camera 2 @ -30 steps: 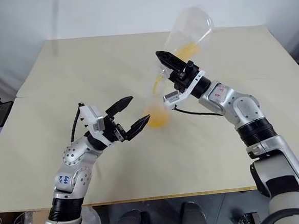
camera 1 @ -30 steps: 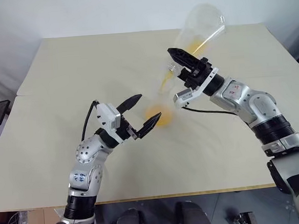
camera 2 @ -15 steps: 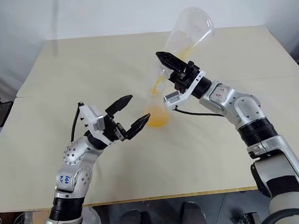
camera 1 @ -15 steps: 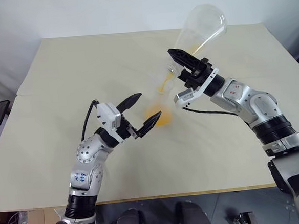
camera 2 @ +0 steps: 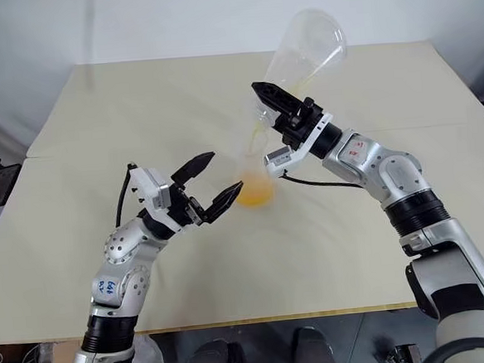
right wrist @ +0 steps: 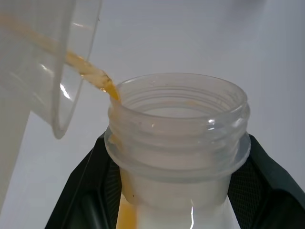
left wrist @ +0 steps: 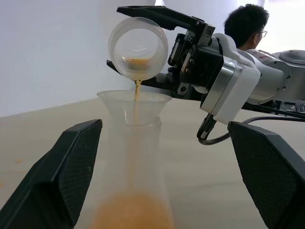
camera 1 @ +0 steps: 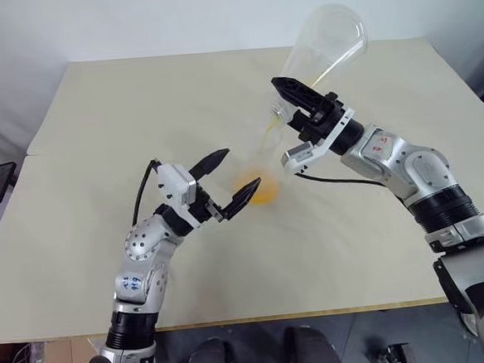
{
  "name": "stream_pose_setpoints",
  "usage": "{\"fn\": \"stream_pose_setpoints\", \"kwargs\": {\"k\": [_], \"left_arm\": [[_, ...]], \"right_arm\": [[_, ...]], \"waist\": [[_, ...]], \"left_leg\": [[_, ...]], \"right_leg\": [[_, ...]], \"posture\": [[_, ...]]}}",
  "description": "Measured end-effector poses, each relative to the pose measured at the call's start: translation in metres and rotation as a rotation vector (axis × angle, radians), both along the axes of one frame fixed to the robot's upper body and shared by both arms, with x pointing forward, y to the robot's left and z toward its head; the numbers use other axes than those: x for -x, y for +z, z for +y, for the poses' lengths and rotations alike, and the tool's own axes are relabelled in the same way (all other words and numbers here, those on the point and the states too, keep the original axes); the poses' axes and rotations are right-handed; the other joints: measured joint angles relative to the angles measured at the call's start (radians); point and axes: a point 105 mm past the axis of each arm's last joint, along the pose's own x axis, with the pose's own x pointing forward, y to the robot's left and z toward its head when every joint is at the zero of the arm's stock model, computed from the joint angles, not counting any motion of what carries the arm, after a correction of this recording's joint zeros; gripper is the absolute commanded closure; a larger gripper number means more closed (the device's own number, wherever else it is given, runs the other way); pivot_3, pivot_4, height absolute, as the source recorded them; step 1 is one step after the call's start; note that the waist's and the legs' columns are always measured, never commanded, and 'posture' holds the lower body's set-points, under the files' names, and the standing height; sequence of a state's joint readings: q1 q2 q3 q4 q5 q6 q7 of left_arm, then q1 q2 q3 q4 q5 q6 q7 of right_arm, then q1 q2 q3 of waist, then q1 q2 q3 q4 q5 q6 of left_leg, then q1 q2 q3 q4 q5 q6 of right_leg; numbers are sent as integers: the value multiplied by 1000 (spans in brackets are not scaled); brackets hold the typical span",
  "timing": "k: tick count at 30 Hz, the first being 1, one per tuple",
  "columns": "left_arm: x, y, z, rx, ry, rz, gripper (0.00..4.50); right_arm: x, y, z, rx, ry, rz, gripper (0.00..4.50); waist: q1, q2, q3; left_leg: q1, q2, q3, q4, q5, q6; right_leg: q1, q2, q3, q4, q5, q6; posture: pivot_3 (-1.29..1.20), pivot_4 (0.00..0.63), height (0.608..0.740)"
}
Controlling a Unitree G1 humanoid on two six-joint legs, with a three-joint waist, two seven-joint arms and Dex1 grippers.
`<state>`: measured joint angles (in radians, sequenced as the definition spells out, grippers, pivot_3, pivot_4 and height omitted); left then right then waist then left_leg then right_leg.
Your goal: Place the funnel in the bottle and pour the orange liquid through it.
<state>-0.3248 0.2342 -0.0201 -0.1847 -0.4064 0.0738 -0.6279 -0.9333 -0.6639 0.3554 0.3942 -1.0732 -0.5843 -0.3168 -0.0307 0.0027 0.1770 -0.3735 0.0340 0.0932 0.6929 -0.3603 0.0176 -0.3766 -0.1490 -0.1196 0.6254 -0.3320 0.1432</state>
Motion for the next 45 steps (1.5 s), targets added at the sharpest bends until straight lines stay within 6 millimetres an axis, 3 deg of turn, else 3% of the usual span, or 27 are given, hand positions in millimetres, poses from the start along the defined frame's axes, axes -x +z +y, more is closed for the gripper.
{"fn": "stream_pose_setpoints", "kwargs": {"k": [19,26,30,35,40,45], "left_arm": [[0,2,0,-3,4,-13,0],[0,2,0,-4,4,-13,0],[0,0,0,-14,-3,-6,0],[0,0,0,-17,-6,0,0],[0,-1,0,-25,-12,5,0],[0,-2,1,-30,-12,10,0]], "right_arm": [[1,2,0,-24,14,9,2020],[3,7,1,-110,53,75,2020],[1,10,-9,-407,135,332,2020],[-4,15,-29,-652,200,541,2020],[-5,27,-69,-964,292,758,2020],[-6,2,-106,-1220,305,991,2020]], "waist": [[0,0,0],[0,0,0],[1,0,0],[1,-1,0],[6,-1,0],[7,-1,0]], "left_leg": [[0,0,0,0,0,0],[0,0,0,0,0,0],[0,0,0,0,0,0],[0,0,-1,0,0,1],[0,0,-2,0,0,1],[0,0,-2,0,0,1]], "right_leg": [[0,0,0,0,0,0],[0,0,0,0,0,0],[0,0,0,0,0,0],[1,0,-1,0,0,0],[1,-1,-2,0,0,0],[1,-1,-2,0,0,0]], "posture": [[0,150,740],[0,150,740],[0,150,740],[0,150,740],[0,150,740],[0,150,740]]}}
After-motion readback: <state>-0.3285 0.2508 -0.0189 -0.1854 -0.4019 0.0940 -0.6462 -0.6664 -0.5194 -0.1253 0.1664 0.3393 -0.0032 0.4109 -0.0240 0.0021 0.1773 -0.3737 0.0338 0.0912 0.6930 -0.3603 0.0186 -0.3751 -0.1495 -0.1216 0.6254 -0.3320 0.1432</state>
